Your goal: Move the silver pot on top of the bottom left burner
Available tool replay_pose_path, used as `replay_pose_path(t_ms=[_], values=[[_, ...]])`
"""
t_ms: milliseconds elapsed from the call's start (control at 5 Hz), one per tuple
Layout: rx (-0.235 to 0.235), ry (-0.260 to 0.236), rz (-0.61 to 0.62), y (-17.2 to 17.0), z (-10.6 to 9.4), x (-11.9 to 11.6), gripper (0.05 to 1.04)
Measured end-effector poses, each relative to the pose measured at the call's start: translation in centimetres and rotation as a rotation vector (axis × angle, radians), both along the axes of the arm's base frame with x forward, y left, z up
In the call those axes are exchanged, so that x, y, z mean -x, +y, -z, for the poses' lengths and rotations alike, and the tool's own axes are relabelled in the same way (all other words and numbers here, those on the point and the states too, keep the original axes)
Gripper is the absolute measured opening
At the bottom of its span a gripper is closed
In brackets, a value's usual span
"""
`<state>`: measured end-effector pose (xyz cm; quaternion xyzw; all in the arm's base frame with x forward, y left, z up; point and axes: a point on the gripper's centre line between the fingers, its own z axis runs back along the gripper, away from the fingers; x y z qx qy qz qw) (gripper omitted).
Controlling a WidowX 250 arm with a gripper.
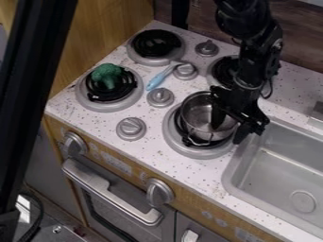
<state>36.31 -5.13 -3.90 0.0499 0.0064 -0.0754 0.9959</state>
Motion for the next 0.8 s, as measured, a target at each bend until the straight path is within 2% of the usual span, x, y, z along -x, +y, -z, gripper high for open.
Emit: replay_pose_path(t_ms=[200, 400, 600, 800], values=[[0.042, -0.031, -0.018, 0.0, -1.4, 0.9, 1.003], [0.125, -0.092, -0.045, -0.1, -4.7, 0.7, 0.998], [0.185, -0.021, -0.096, 0.0, -5.7, 1.0, 0.998], [0.176, -0.011, -0.118, 1.3, -6.4, 0.6, 0.998]])
